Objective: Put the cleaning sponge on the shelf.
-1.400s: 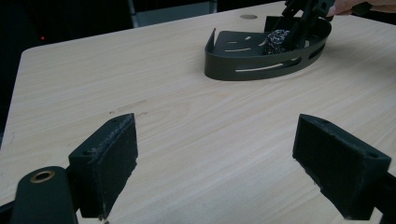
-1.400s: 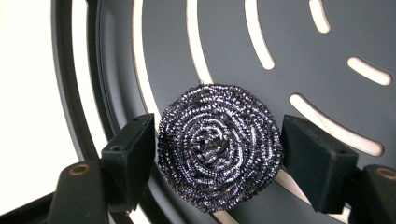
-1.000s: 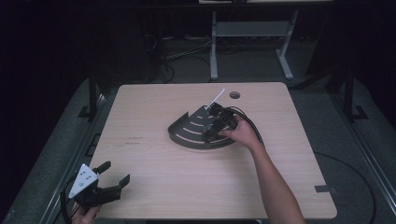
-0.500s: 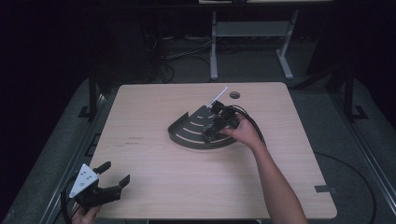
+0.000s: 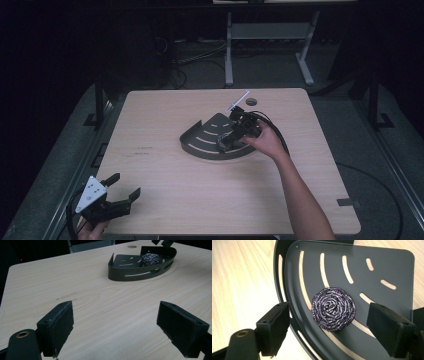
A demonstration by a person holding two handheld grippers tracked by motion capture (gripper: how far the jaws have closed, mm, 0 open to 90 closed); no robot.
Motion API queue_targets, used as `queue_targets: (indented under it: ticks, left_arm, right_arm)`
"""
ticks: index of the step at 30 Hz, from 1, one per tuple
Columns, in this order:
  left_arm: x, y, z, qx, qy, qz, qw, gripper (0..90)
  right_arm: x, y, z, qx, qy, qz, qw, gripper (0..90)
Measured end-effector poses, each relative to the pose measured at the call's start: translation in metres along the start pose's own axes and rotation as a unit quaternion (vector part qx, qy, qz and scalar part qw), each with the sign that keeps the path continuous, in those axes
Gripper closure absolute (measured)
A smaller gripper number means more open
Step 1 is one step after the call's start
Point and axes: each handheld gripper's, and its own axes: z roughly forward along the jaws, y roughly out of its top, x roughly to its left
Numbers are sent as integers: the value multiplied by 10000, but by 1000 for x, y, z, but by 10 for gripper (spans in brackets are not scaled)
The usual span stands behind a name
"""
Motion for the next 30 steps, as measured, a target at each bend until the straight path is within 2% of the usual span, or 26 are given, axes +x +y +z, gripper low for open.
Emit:
queue_targets:
  ticks: [30]
  left_arm:
    - [-1,1,0,-11,3,14,10000,132]
  right_arm:
    - [15,-19,-25,-63,44,-95,9999,184]
